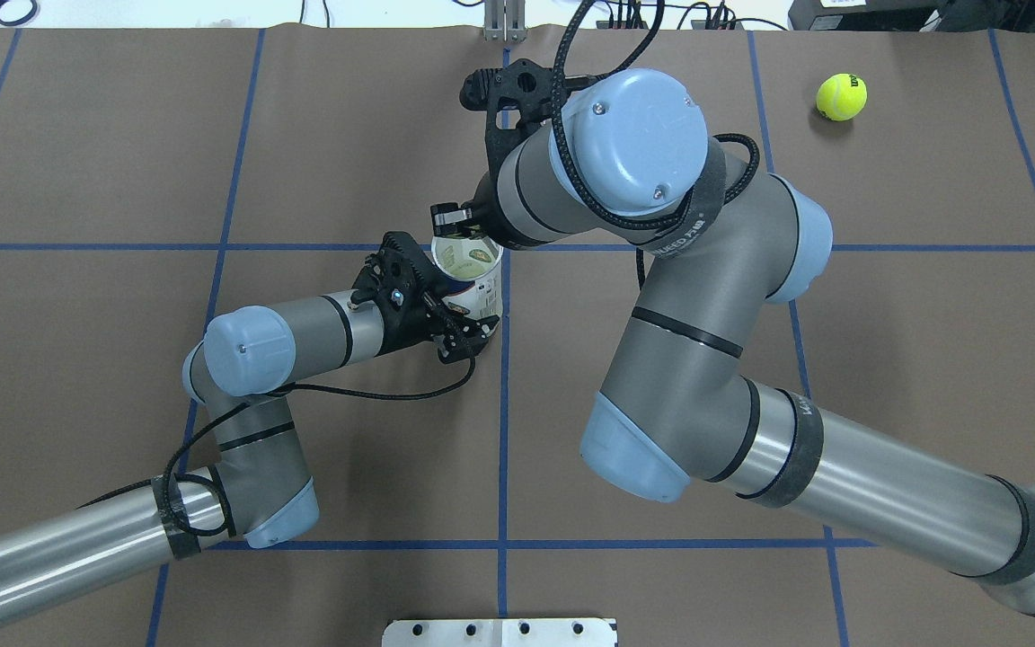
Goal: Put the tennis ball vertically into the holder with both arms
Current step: 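Raise the right gripper from the can and move toward the second ball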
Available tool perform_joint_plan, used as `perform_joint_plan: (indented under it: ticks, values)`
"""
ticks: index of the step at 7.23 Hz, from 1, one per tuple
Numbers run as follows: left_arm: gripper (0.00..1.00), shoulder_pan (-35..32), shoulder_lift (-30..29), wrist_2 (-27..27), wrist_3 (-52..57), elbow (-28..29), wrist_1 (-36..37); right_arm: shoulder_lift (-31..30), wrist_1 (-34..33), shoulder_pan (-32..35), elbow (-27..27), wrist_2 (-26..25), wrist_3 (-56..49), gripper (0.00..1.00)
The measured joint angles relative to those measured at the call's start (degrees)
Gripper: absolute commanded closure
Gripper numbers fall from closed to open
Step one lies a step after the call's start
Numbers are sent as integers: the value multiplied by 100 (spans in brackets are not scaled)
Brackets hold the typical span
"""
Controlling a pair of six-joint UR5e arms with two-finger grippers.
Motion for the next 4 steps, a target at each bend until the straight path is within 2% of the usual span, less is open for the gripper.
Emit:
perform_joint_plan:
  ticks: [1,2,4]
  values:
    - [5,-1,0,0,0,0,0,6,0,-2,9,2,0,100]
    - [1,-4,0,0,0,0,0,9,0,-2,15,2,1,95]
    - [1,-8,15,0,6,0,2,11,-6,-2,21,3,7,100]
